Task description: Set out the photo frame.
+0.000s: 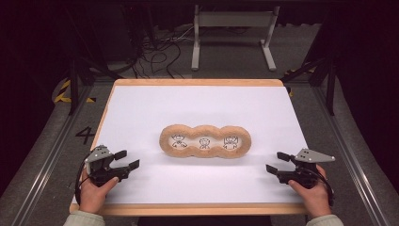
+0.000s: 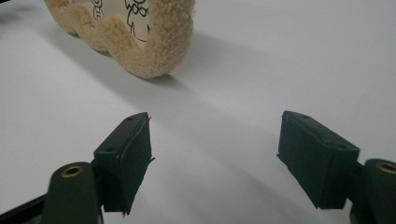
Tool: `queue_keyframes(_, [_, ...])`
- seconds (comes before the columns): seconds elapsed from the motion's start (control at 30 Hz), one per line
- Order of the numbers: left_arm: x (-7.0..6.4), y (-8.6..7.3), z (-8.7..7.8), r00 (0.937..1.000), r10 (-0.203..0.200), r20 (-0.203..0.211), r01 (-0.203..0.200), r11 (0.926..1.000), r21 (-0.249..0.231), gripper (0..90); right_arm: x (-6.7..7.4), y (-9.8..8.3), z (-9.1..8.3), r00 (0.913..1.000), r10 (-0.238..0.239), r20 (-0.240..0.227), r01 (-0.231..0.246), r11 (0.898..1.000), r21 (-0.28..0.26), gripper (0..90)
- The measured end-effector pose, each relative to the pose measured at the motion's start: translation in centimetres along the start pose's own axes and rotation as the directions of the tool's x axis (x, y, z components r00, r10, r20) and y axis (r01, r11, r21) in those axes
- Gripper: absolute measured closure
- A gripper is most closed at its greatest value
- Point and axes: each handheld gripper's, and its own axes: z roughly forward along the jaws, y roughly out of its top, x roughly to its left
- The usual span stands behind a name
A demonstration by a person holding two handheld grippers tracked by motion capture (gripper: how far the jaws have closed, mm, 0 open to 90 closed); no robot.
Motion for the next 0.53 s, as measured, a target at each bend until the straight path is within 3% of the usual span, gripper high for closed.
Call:
queue_keyframes(0.1, [-0.1,0.0,0.1,0.9998,0.014,-0.011,-0.014,0.9999,0.001,27.0,0.0,0.0,0.0,1.0000,0.001,0.004,-0.001,1.000,-0.001,25.0])
queue_keyframes(0.33, [-0.8,0.2,1.0,0.9975,0.064,-0.030,-0.062,0.9960,0.064,27.0,0.0,0.0,0.1,0.9999,0.001,0.015,-0.001,1.000,0.006,22.7])
queue_keyframes(0.53, [-1.1,0.4,1.0,0.9965,0.080,-0.025,-0.078,0.9953,0.058,26.8,0.0,0.0,0.0,0.9998,0.005,0.019,-0.005,1.000,0.003,22.3])
